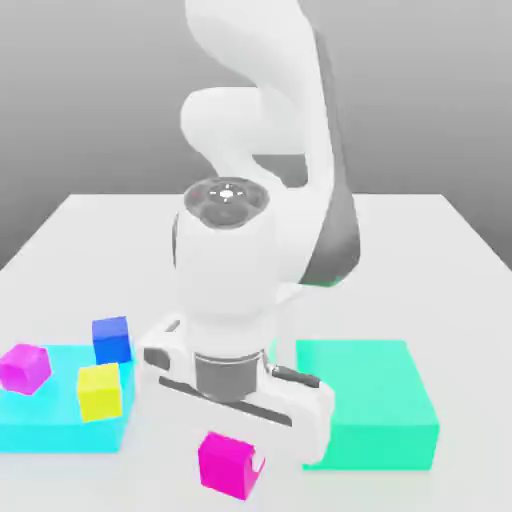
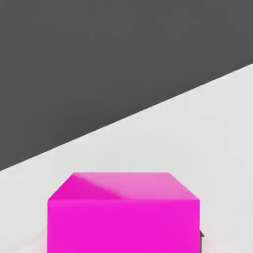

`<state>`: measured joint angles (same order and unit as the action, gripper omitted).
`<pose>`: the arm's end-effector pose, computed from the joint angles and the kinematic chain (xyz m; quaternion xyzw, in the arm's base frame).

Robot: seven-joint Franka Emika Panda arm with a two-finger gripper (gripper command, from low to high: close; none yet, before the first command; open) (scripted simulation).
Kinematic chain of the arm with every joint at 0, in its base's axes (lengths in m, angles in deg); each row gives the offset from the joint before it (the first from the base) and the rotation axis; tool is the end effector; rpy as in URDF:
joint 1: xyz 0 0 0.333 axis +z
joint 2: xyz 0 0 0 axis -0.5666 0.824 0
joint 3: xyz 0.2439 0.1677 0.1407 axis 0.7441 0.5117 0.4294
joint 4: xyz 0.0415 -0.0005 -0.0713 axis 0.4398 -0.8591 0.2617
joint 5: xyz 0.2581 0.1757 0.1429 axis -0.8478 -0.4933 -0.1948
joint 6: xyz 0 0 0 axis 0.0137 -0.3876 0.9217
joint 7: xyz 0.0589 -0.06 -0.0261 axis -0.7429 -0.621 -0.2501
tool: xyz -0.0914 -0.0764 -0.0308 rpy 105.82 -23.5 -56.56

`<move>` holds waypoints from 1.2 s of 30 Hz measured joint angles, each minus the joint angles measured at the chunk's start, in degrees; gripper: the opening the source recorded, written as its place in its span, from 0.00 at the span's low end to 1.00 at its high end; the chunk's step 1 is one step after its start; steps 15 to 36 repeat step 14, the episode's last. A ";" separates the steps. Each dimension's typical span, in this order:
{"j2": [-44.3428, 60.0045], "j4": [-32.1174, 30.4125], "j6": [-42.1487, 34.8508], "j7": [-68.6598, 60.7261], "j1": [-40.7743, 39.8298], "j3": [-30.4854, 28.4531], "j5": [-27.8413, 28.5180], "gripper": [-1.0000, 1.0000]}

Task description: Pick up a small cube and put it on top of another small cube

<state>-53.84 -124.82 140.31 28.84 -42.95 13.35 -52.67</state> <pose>0.4568 -0.0963 0.2679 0.7590 -0.6510 0.0067 0.0121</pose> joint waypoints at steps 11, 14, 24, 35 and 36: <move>-5.90 -5.63 -0.27 12.23 -24.17 -7.92 -3.84 1.00; -5.90 -5.63 -0.27 12.23 -24.10 -7.92 -3.84 1.00; -5.90 -5.63 -0.27 12.23 -24.10 -7.92 -3.84 1.00; -5.90 -5.63 -0.27 12.23 -24.10 -7.92 -3.84 1.00; -5.90 -5.63 -0.27 12.23 -24.10 -7.92 -3.84 1.00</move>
